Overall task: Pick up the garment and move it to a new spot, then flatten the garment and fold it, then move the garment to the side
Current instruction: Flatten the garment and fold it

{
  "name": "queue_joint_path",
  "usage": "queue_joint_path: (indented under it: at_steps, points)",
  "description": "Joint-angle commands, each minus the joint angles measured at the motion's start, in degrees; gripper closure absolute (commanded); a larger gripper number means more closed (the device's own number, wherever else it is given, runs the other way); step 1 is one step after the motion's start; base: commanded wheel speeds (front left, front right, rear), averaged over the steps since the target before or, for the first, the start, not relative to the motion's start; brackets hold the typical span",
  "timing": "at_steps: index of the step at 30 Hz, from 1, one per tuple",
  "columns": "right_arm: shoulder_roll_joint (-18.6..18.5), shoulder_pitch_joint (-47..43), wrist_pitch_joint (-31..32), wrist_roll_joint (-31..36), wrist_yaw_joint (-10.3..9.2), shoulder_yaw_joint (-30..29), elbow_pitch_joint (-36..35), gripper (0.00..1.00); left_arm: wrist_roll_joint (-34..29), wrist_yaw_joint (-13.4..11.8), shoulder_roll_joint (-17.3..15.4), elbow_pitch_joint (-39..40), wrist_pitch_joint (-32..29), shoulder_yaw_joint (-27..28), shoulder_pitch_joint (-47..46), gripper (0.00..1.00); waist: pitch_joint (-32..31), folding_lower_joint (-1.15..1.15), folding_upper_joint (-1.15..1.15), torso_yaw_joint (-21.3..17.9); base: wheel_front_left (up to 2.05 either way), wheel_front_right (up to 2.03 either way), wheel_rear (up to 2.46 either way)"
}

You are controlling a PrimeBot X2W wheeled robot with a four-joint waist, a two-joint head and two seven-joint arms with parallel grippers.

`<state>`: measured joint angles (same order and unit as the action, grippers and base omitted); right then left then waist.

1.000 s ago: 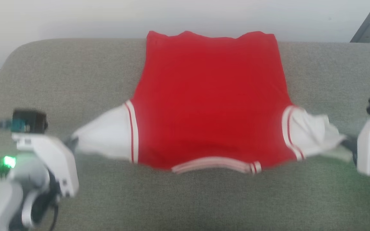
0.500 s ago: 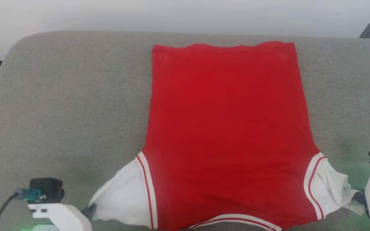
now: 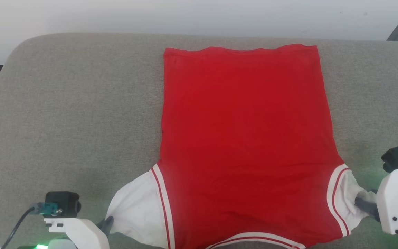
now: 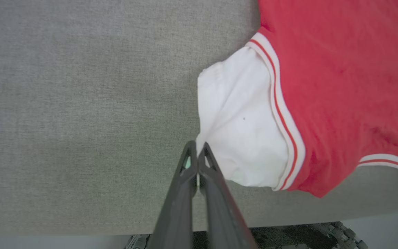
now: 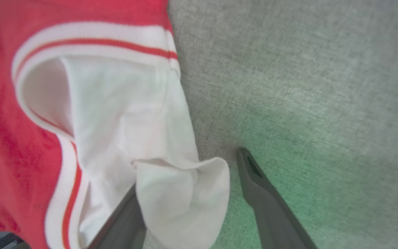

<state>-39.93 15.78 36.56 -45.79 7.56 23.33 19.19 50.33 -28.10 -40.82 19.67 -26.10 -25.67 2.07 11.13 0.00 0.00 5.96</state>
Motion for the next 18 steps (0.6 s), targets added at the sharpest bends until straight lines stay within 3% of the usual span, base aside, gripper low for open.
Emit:
queue_joint_path:
  at_steps: [1, 5, 10, 14, 18]
  points:
    - [0.5, -0.9, 0.6, -0.2, -0.14, -0.3, -0.8, 0.0, -0.3, 0.3, 0.3, -0.1, 0.4, -0.2, -0.7, 1.0, -0.1, 0.0, 0.0, 0.0, 0.0, 0.0, 0.0]
    - [-1.2, 0.3, 0.5, 0.8, -0.12, -6.8, -7.2, 0.0, -0.8, 0.7, 0.7, -0.1, 1.0, -0.7, -1.2, 1.0, 0.2, 0.0, 0.0, 0.4, 0.0, 0.0, 0.0]
    - [2.0, 4.4, -1.9, 7.1, -0.12, -15.5, -11.4, 0.0, -2.1, 1.5, 1.7, -0.2, 1.6, -1.9, -2.8, 1.0, 1.8, 0.0, 0.0, 1.6, 0.0, 0.0, 0.0]
    - [6.4, 10.4, -4.2, 12.9, -0.12, -18.6, -9.7, 0.0, -3.2, 2.6, 3.2, -1.0, 2.0, -3.3, -5.1, 1.0, 3.5, 0.0, 0.0, 3.2, 0.0, 0.0, 0.0]
    - [9.1, 18.1, -7.2, 17.5, -0.12, -19.0, -3.7, 0.0, -3.6, 4.2, 5.1, -2.5, 2.1, -5.1, -8.0, 1.0, 5.5, 0.0, 0.0, 5.2, 0.0, 0.0, 0.0]
